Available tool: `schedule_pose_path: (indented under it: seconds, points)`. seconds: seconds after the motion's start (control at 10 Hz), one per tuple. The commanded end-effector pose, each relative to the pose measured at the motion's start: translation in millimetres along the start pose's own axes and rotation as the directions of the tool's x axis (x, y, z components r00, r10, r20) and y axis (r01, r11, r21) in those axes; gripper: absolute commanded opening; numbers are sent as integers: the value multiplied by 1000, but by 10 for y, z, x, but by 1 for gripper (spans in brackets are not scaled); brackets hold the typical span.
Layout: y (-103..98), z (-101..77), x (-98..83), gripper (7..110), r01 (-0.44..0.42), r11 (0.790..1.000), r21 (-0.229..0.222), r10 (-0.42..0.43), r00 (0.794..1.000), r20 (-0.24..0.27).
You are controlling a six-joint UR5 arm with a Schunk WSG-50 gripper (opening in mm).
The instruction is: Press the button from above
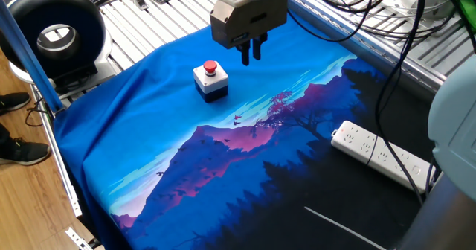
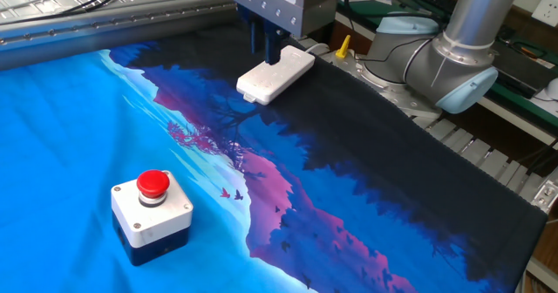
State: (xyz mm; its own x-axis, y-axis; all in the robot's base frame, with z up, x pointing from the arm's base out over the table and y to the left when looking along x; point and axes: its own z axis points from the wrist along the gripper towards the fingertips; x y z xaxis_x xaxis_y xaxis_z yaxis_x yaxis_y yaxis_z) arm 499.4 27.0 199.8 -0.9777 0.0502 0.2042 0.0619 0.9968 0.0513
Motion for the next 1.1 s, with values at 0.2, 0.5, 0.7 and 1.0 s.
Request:
schedule_pose_path:
  seconds: [0.2,0.5,0.7,1.0]
  points:
    - [-200,-105,34,7,35,996,86,-37,999,16]
    - [-202,-108,-181,7,47,995,91,-56,994,95]
    - [-219,-112,-295,7,70,995,75,-78,990,120]
    - [-274,-72,-498,7,128,988,82,-139,977,159]
